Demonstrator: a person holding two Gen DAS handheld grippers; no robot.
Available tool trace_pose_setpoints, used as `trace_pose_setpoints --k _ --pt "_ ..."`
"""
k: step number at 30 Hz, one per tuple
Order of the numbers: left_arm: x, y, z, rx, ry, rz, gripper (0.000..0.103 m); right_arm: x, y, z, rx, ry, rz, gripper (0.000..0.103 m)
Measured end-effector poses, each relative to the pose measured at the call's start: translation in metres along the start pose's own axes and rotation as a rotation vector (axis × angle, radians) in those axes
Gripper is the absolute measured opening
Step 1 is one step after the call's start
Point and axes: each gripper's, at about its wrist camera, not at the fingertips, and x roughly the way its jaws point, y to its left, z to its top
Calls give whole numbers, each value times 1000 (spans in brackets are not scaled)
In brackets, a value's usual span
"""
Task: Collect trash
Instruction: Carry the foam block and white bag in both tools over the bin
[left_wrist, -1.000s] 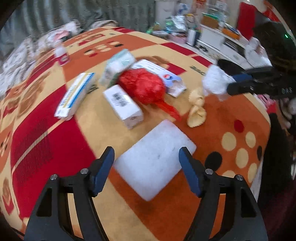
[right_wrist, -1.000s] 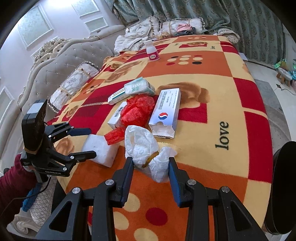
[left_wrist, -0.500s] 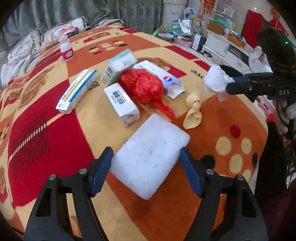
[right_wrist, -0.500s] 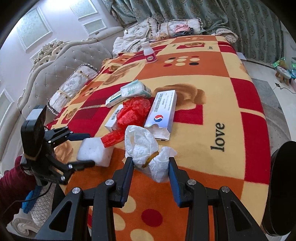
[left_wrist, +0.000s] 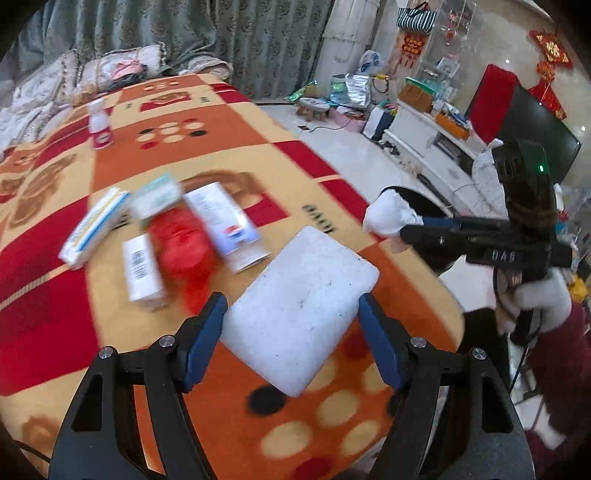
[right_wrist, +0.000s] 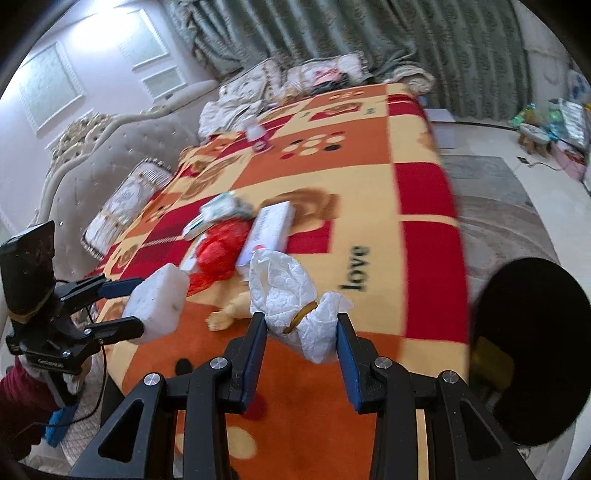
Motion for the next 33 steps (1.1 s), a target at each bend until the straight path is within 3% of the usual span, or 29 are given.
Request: trace_pose_setpoints --k 10,19,33 --pt "67 -75 47 -43 18 -104 72 -51 -75 -16 126 -65 -147 35" --pt "119 -130 79 -32 29 -138 72 -77 -136 -30 243 -97 -253 35" --pt "165 -155 101 -58 54 -197 75 -76 -184 -39 342 -84 -294 38"
